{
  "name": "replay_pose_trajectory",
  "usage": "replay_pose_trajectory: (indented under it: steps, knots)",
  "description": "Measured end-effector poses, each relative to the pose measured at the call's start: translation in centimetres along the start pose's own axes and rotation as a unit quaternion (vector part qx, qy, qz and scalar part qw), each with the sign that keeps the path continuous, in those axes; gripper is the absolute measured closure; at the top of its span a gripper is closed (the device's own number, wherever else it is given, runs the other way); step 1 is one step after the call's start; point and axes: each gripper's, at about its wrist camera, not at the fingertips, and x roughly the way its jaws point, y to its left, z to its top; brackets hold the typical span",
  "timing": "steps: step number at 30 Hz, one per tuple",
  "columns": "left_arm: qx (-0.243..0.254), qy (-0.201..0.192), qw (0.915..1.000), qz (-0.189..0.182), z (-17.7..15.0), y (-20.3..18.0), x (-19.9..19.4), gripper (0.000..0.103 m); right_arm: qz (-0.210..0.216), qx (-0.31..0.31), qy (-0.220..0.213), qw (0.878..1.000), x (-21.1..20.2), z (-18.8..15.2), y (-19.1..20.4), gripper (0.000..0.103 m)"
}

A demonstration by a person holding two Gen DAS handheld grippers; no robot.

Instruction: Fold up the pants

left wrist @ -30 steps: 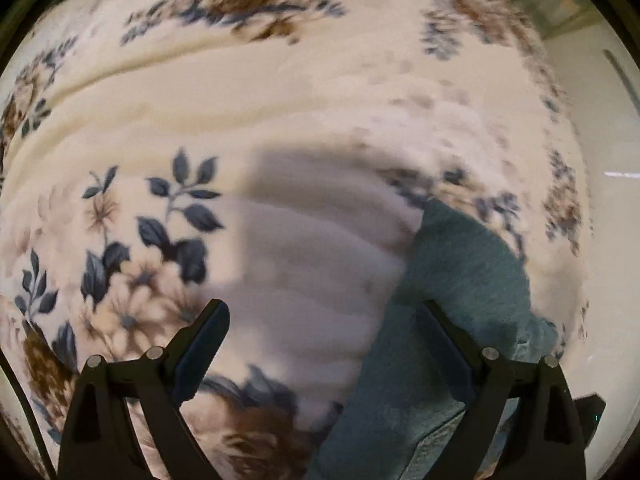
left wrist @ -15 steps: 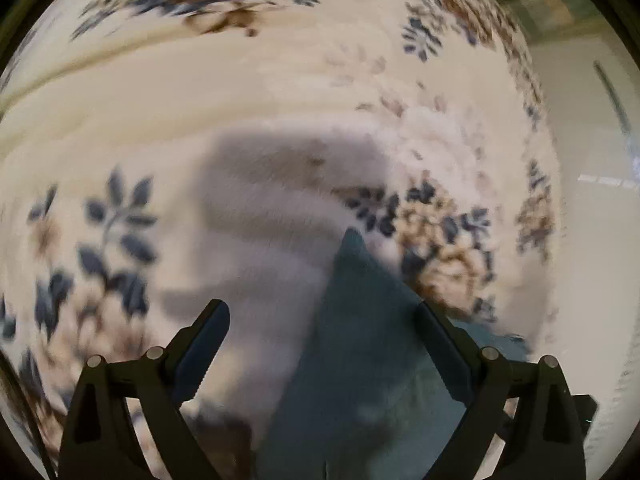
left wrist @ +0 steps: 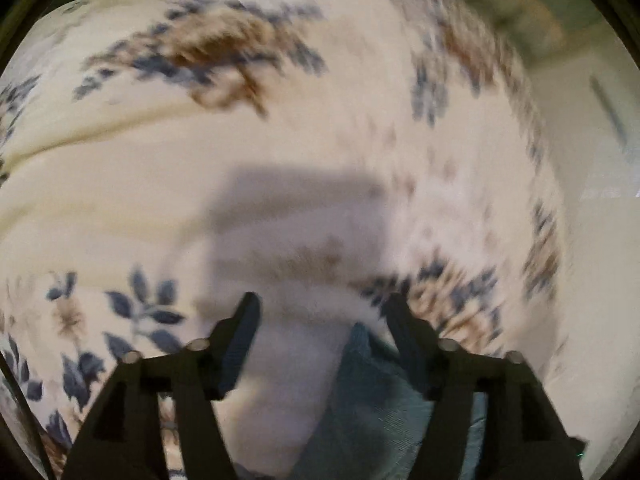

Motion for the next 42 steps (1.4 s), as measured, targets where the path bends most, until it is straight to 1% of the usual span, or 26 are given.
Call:
replay_pose_trajectory:
  steps: [1,2,3,4,6,7,9,11,12,13,14,15,16,17,19,21,23,25,26,29,31,33,34,36,38,42]
  knots:
    - [-0.008,-0.019,0.9996,-0.017,-0.1,0.6,-1.1,0.037,-0.001,0.007,-0.002,1.0,-0.5,0.0,-0.2,0.039]
    - [-0.007,-0.033,0.9991,-0.027,-0.2,0.8,-1.7,0.036,0.001,0.014,-0.015,1.0,-1.2,-0.1,-0.5,0.033]
    - [-0.007,-0.039,0.9987,-0.033,-0.5,1.0,-2.1,0.035,0.007,0.019,-0.03,0.999,-2.0,-0.3,-0.9,0.033]
    - [-0.01,-0.032,0.9987,-0.039,-1.0,1.4,-2.3,0.035,0.019,0.027,-0.05,0.998,-2.9,-0.6,-1.3,0.033]
    - [-0.003,0.018,0.9978,-0.064,-2.0,1.2,-1.2,0.035,0.041,0.028,-0.069,0.996,-3.9,-1.0,-1.7,0.032]
    - [0.003,0.035,0.997,-0.069,-2.2,0.7,-0.4,0.035,0.052,0.027,-0.074,0.996,-4.1,-1.2,-1.7,0.032]
    - [0.04,0.057,0.9964,-0.048,-3.2,-0.5,0.5,0.035,0.069,0.031,-0.075,0.994,-4.4,-1.5,-1.9,0.032]
    - [0.098,0.057,0.9935,-0.008,-4.5,-2.2,1.4,0.035,0.076,0.032,-0.058,0.995,-3.9,-1.7,-1.9,0.032]
    - [0.12,0.053,0.9913,0.012,-5.0,-2.9,1.9,0.034,0.072,0.031,-0.04,0.996,-3.1,-2.0,-1.9,0.032]
    - [0.135,0.05,0.9894,0.022,-5.3,-3.4,2.2,0.034,0.066,0.028,-0.025,0.997,-2.6,-2.2,-1.9,0.032]
    - [0.142,0.051,0.9882,0.027,-5.5,-3.7,2.6,0.034,0.047,0.022,-0.001,0.999,-1.6,-2.4,-1.7,0.032]
    - [0.139,0.052,0.9885,0.029,-5.6,-3.6,2.6,0.034,0.019,0.012,0.021,1.0,-0.5,-2.8,-1.6,0.033]
    - [0.132,0.051,0.9895,0.028,-5.5,-3.5,2.5,0.034,0.007,0.0,0.026,1.0,0.0,-3.1,-1.6,0.037]
    - [0.124,0.05,0.9907,0.025,-5.5,-3.3,2.2,0.034,-0.014,-0.019,0.014,1.0,-0.1,-3.6,-1.2,0.054]
    - [0.113,0.054,0.9919,0.024,-6.0,-3.0,1.6,0.034,-0.022,-0.032,0.01,0.999,-0.3,-4.1,-0.7,0.062]
    - [0.107,0.055,0.9927,0.016,-7.0,-2.6,0.6,0.034,-0.021,-0.027,-0.016,0.999,-1.7,-4.6,-0.3,0.076]
    - [0.104,0.054,0.993,0.011,-8.3,-2.1,-1.2,0.034,-0.016,-0.018,-0.043,0.999,-3.7,-5.2,0.0,0.081]
    - [0.105,0.057,0.9928,-0.005,-9.2,-2.4,-1.7,0.031,-0.018,0.0,-0.061,0.998,-5.2,-5.8,-0.5,0.081]
    - [0.111,0.056,0.9923,-0.005,-9.7,-2.8,-1.5,0.028,-0.023,0.008,-0.061,0.998,-5.4,-6.0,-1.2,0.081]
    - [0.126,0.05,0.9906,0.014,-9.7,-3.7,-0.4,0.026,-0.014,0.06,-0.022,0.998,-2.5,-6.1,-4.4,0.078]
    - [0.127,0.05,0.9904,0.017,-8.9,-4.0,0.6,0.026,-0.014,0.075,-0.023,0.997,-1.6,-5.6,-5.0,0.068]
    - [0.137,0.053,0.9889,0.02,-7.9,-4.4,1.8,0.026,-0.016,0.072,-0.012,0.997,-1.2,-4.6,-4.6,0.044]
    - [0.139,0.058,0.9885,0.019,-7.4,-4.5,2.3,0.026,-0.017,0.073,-0.001,0.997,-1.1,-4.0,-4.4,0.041]
    - [0.137,0.07,0.9881,0.01,-6.7,-4.6,2.9,0.027,-0.01,0.069,0.011,0.997,-1.3,-3.9,-4.6,0.04]
    - [0.139,0.074,0.9875,0.008,-6.3,-4.8,2.6,0.027,-0.017,0.057,0.014,0.998,-2.1,-3.3,-4.4,0.04]
    - [0.151,0.065,0.9864,-0.001,-6.7,-5.2,1.2,0.027,-0.033,0.03,-0.015,0.999,-3.6,-2.0,-2.5,0.04]
